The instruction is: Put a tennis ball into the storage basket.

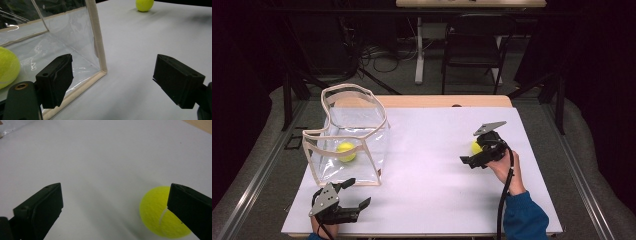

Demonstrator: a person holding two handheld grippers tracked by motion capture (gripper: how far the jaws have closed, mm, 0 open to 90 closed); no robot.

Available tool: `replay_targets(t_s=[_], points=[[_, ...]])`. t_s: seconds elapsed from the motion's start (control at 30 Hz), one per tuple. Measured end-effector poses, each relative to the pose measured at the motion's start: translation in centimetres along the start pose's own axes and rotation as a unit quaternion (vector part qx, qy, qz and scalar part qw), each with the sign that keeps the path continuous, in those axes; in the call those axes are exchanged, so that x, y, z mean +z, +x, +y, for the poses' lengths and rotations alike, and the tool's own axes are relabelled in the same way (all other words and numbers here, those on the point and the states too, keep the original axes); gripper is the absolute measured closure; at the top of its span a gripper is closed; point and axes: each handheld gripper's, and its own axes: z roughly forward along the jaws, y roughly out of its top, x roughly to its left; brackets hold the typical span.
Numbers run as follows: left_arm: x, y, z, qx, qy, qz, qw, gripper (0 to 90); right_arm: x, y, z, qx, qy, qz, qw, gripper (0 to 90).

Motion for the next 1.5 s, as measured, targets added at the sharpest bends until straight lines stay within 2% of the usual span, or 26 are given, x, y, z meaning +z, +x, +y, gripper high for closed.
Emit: replay_targets(t_s=[0.3,0.57,0.67,0.83,1.17,1.5], points=[[0.0,0.0,0.0,-0.002,-0.001,-0.002,1.0000,15.9,-0.6,-1.6,-0.5,0.020,-0.007,-0.019,0.9996,0.0],[0.0,0.0,0.0,-0.003,-0.001,-0.002,1.0000,15.9,0.6,-3.3,-1.5,0.047,0.009,-0.036,0.9982,0.0],[0.0,0.0,-0.1,-0.002,-0.001,-0.002,1.0000,15.9,1.1,-4.0,-1.8,0.062,0.013,-0.035,0.9974,0.0],[0.0,0.0,-0.1,-0.004,0.000,-0.003,1.0000,15.9,1.5,-4.8,-2.1,0.072,0.014,-0.039,0.9965,0.0],[0.0,0.0,-0.1,-0.003,0.002,-0.001,1.0000,15.9,2.6,-5.5,-2.4,0.093,0.029,-0.041,0.9944,0.0],[0.0,0.0,-0.1,-0.003,0.002,-0.001,1.0000,16.0,3.5,-6.0,-2.6,0.101,0.033,-0.044,0.9933,0.0]])
